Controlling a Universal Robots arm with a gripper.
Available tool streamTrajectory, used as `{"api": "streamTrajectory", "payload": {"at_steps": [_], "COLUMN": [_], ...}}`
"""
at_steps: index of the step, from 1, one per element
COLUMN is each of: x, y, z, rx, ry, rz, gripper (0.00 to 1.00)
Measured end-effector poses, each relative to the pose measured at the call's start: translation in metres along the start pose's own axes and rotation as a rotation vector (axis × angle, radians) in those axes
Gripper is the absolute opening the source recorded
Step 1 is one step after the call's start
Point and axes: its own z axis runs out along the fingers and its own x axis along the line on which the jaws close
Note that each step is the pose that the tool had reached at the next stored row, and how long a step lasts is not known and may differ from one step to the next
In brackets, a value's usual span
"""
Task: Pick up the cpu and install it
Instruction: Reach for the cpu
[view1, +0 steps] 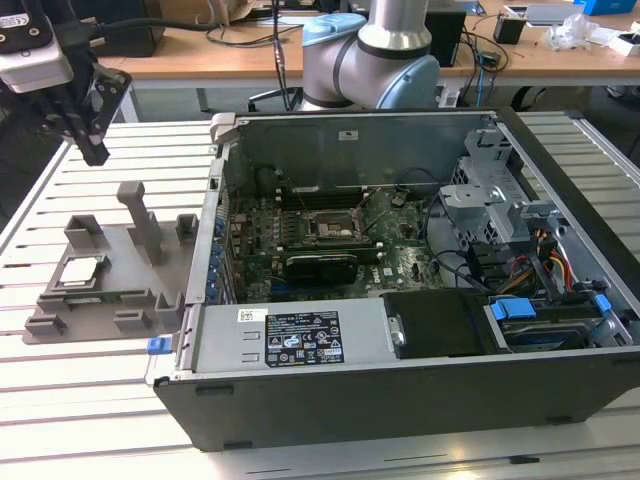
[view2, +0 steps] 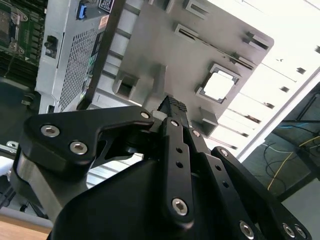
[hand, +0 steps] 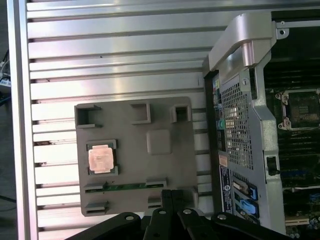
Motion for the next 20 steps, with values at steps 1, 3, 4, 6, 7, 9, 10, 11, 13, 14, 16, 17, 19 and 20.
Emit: {"api": "streamTrajectory", "payload": {"at_steps": [1, 3, 4, 6, 7, 9, 10, 11, 13, 14, 16, 17, 19, 20], "x": [0.0010, 0.0046, 0.0073, 0.0096, 0.0113, 0.0153, 0.0168, 0.0180, 0.0206, 0.0226, 0.0251, 0.0270, 0.0298, 0.0320], "y": [-0.0001, -0.0003, -0.0006, -0.0007, -0.0009, -0.0012, -0.0013, -0.0014, -0.0015, -0.0017, -0.0019, -0.0020, -0.0022, -0.0024], "z": [0.0000, -0.0001, -0.0002, -0.0002, -0.0003, -0.0004, -0.0004, -0.0004, -0.0005, -0.0006, -0.0006, -0.0006, -0.0007, -0.0008], "rx": [0.0000, 0.0000, 0.0000, 0.0000, -0.0001, 0.0000, 0.0000, 0.0000, 0.0000, 0.0000, 0.0000, 0.0000, 0.0000, 0.0000], "ry": [-0.0001, 0.0000, 0.0000, 0.0000, 0.0000, 0.0000, 0.0000, 0.0000, 0.0000, 0.0000, 0.0001, 0.0000, 0.0000, 0.0000], "rz": [0.000, 0.000, 0.000, 0.000, 0.000, 0.000, 0.000, 0.000, 0.000, 0.000, 0.000, 0.000, 0.000, 0.000], "gripper": [0.11, 0.11, 0.11, 0.11, 0.11, 0.11, 0.11, 0.11, 0.11, 0.11, 0.11, 0.11, 0.11, 0.11]}}
